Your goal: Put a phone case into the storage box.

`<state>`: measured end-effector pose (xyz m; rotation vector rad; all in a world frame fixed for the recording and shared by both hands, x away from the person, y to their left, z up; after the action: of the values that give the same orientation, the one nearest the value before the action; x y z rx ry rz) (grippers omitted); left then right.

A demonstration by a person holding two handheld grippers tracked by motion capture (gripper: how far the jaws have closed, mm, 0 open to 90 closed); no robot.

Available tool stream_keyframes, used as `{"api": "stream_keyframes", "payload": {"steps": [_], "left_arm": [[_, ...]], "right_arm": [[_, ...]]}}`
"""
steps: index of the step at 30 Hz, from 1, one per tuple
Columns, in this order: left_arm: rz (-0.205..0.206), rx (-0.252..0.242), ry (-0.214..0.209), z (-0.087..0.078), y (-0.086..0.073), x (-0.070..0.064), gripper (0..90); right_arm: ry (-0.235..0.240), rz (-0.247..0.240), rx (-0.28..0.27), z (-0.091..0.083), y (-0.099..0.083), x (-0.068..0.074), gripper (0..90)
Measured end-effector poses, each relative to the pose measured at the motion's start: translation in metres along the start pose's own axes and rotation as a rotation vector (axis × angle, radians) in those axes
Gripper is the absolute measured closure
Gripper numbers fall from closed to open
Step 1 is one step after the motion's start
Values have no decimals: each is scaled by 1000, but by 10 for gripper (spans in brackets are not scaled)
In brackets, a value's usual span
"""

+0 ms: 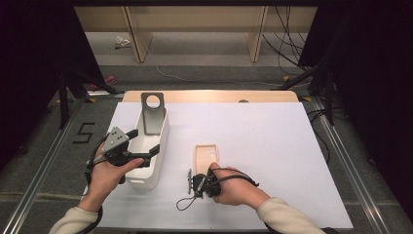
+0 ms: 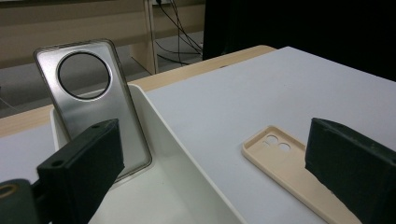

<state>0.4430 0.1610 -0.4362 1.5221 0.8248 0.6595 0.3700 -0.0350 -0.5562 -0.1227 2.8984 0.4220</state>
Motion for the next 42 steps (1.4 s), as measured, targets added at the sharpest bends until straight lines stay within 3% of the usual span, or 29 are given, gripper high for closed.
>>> {"api": "stream_keyframes", "payload": {"steps": [6,9,21,42], "left_arm": [[-3,-2,3,-1,0,1,41],[-4,-2,4,-1,0,2,44],[-9,-7,12,-2,2,3,49],[-11,-13,13,-3,4,2,52]], "right_arm": [[-6,-8,-18,-4,0,-1,862],[-15,-15,-63,-7,3,-3,862],[-80,59,-236,-30,7,-15,867],[-136,123,-409,-59,-2,-22,867]]}}
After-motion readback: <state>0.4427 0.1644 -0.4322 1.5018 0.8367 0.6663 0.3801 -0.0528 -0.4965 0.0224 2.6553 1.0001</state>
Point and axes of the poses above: each handheld gripper's, and its own axes: z roughly forward along the jaws, y roughly out of its top, x roughly to its left, the point moved 10 cm from there along z, roughly forward along the jaws, and after that the axes turned 12 degrees about -x, right-handed, at the moved point
